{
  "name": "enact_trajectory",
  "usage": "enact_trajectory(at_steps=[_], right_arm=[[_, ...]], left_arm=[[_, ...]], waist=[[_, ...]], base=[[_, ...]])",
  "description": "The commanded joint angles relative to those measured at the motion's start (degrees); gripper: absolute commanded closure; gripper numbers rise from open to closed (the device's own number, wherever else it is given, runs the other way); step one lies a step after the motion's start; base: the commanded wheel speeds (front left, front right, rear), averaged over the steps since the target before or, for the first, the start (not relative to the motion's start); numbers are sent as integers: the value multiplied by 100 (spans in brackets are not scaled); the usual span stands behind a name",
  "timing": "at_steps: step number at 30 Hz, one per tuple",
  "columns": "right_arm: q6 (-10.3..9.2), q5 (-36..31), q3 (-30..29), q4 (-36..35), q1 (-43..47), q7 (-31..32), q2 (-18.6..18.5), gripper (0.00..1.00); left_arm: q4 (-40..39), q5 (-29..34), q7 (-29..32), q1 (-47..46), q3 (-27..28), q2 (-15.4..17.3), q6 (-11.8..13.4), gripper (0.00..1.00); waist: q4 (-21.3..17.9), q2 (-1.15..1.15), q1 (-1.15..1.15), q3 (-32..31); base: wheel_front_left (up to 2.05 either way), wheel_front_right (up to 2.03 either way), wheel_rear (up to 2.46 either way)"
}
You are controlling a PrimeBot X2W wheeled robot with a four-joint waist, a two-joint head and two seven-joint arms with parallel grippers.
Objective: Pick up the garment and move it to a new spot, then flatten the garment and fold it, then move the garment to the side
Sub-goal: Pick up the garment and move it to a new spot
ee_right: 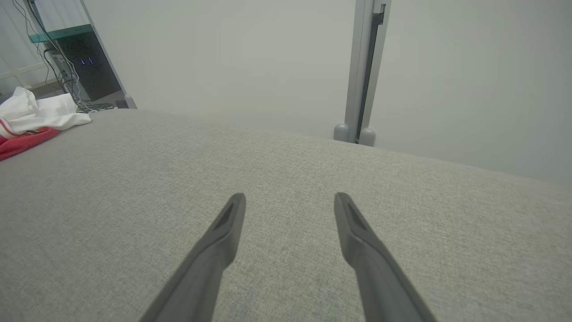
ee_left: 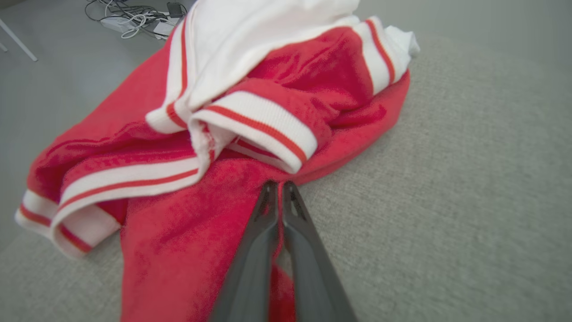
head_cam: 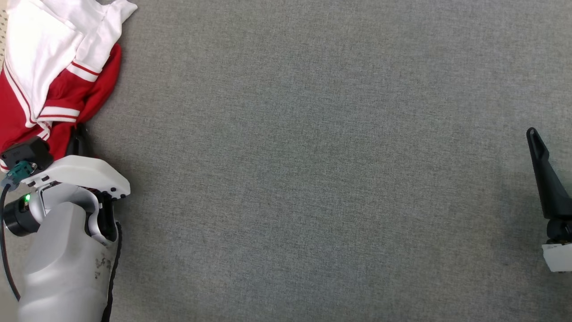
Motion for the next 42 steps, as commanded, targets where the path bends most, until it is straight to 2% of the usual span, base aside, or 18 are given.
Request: enact_trajectory(at_steps=[1, 5, 13, 17, 21, 27, 34, 42], right_arm=[[0, 13, -33, 24, -92, -79, -7, 0], [0, -32, -149, 104, -88, -181, 49, 0], [0, -101, -83, 416, -97, -414, 293, 0], [0, -126, 37, 597, -56, -530, 453, 0], [0, -137, 222, 796, -16, -622, 575, 0], [0, -113, 458, 992, 54, -740, 769, 0], [0, -60, 577, 1137, 69, -841, 920, 0], [0, 60, 744, 1370, -133, -1034, 1027, 0]], left_arm=[[-241, 154, 3, 115, 94, 59, 110, 100], [-1168, 537, 2, 475, 399, -72, 293, 100], [-3390, 1444, 1, 1608, 715, -392, 259, 100], [-4137, 1685, 1, 2166, 488, -504, 202, 100], [-4771, 1810, 16, 2791, 104, -545, 263, 100], [-5661, 1886, 441, 3498, -456, -577, 315, 100], [-6226, 1930, 852, 3699, -897, -583, 239, 100], [-5938, 1953, 1098, 3039, -1725, -595, -207, 100]], waist=[[-12, 0, 0, -20], [19, 0, 0, -143], [-119, 0, 0, -855], [-286, 0, 0, -1251], [-542, 0, 0, -1603], [-1028, 0, 0, -1933], [-1656, 0, 0, -1981], [-2763, 0, 0, -1718]], base=[[0, 0, 0], [0, 0, 0], [0, 0, 0], [0, 0, 0], [0, 0, 0], [0, 0, 0], [0, 0, 0], [0, 0, 0]])
